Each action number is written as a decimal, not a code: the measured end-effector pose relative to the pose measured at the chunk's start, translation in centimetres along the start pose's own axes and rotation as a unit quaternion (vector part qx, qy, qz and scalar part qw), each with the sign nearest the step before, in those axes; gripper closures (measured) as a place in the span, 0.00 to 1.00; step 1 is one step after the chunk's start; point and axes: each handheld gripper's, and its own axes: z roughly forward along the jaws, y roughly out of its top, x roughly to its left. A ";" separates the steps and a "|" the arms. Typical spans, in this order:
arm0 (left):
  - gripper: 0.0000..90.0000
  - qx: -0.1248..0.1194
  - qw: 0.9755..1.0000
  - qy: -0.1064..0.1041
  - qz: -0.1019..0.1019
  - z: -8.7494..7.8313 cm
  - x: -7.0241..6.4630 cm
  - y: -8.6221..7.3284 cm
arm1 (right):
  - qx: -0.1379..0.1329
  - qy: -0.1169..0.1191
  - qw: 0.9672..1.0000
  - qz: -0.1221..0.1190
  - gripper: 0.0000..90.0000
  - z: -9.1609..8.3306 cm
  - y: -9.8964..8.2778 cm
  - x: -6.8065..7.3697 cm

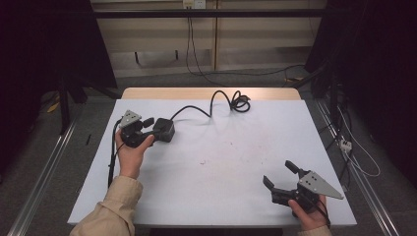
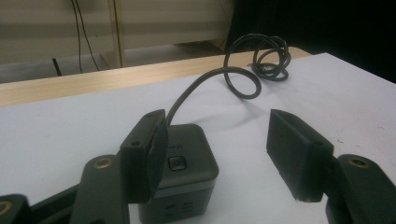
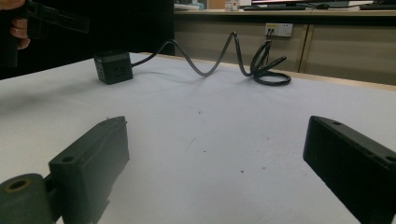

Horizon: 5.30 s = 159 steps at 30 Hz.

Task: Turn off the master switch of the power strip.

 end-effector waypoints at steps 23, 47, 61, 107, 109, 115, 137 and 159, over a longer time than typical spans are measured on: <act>0.62 0.017 1.000 0.012 -0.005 0.6 0.7 -0.4 | -0.001 0.000 1.000 0.000 0.07 0.0 0.0 0.0; 0.77 0.030 0.999 0.020 -0.007 0.8 1.7 -0.6 | -0.002 0.001 1.000 -0.002 0.07 -0.1 0.1 0.1; 0.84 0.039 0.999 0.007 0.003 1.4 1.4 0.1 | -0.003 0.000 1.000 -0.001 0.07 -0.2 0.1 0.1; 1.00 0.057 0.998 0.011 0.006 2.3 1.7 0.2 | -0.004 0.003 1.000 -0.004 0.08 -0.2 0.2 0.2; 1.00 0.055 0.998 0.010 0.002 2.4 1.6 0.2 | -0.004 0.003 1.000 -0.003 0.08 -0.2 0.2 0.1; 1.00 0.059 0.998 0.013 -0.002 2.5 1.7 0.1 | -0.004 0.002 1.000 -0.003 0.08 -0.2 0.2 0.1; 1.00 0.064 0.998 0.014 -0.003 2.9 1.9 -0.1 | -0.005 0.001 1.000 -0.002 0.08 -0.2 0.2 0.0; 1.00 0.071 0.997 0.018 -0.010 3.3 2.1 -0.2 | -0.005 0.001 1.000 -0.002 0.08 -0.2 0.2 -0.1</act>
